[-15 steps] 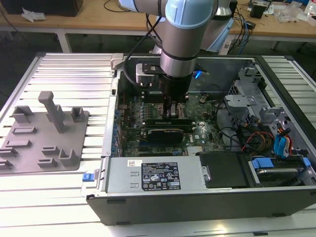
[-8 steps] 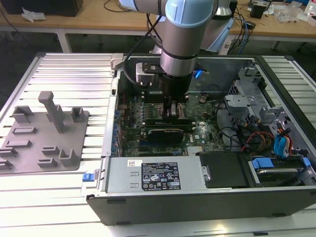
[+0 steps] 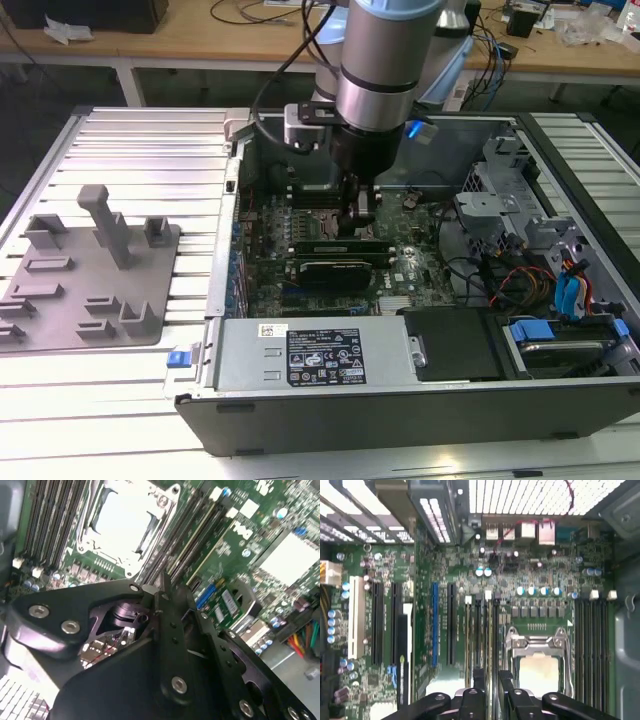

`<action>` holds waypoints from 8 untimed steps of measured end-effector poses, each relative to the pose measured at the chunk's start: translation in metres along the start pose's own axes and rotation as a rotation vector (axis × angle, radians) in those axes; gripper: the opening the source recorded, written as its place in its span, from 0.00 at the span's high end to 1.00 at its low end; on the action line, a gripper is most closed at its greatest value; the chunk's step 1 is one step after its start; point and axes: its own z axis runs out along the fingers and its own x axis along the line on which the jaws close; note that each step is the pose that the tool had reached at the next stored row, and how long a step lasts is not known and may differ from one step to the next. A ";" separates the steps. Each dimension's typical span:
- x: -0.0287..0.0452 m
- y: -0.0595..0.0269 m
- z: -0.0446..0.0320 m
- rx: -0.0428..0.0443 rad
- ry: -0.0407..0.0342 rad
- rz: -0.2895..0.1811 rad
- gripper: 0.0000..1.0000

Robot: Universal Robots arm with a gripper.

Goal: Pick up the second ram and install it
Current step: 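Insert the second ram into the second slot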

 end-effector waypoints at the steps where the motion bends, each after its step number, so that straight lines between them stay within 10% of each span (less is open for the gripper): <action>1: 0.0000 -0.0006 0.0000 0.0000 0.0000 0.000 0.77; 8: 0.0000 -0.0048 -0.0002 0.0000 -0.0001 0.000 0.92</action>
